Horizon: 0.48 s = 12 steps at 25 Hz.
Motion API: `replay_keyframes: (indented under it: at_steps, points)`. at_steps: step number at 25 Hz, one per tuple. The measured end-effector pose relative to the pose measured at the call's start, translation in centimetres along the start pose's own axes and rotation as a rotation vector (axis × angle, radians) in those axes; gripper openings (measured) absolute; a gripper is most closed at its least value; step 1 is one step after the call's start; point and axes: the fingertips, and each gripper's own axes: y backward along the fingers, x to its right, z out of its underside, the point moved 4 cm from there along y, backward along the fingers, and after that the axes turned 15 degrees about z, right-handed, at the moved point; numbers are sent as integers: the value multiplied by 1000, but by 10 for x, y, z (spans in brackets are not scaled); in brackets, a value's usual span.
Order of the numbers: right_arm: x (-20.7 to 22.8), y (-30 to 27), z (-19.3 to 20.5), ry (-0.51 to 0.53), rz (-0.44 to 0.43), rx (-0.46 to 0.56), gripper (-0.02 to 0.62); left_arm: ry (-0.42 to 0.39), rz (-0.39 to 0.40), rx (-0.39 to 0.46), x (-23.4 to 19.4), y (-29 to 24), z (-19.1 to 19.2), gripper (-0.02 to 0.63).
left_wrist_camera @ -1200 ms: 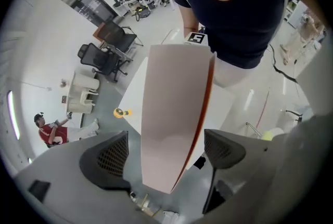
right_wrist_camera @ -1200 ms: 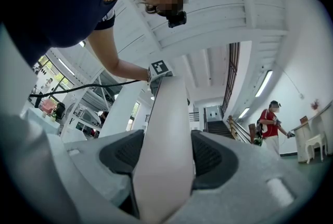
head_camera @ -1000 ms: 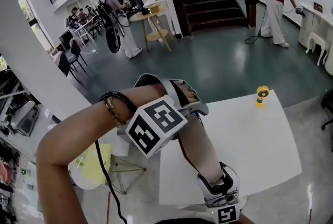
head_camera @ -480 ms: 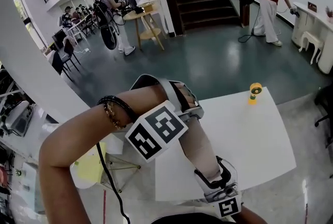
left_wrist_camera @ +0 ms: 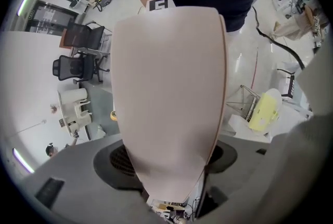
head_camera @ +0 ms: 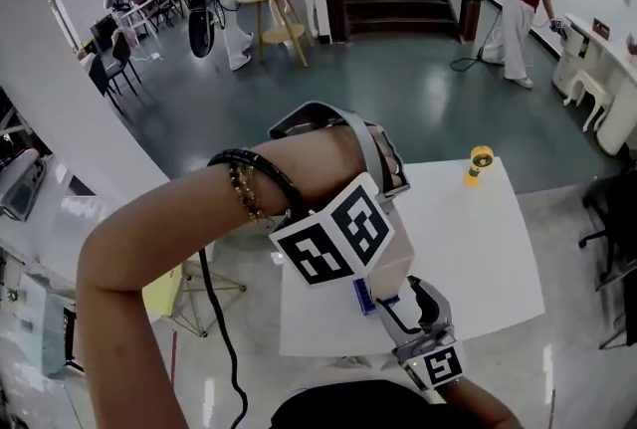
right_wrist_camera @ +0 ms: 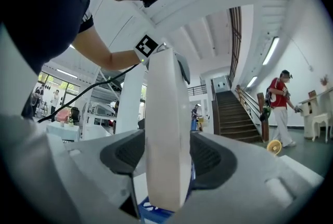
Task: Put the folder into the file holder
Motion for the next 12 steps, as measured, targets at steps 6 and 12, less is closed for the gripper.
replay_keyframes:
  at_steps: [6,12]
  points:
    - [-1,-7,17,28,-23,-75,245,-22,23,-55,6,-16,-6,308]
    - [-10,-9,29,65,-45,-113,242,-21,36,-68,10,-41,-9,308]
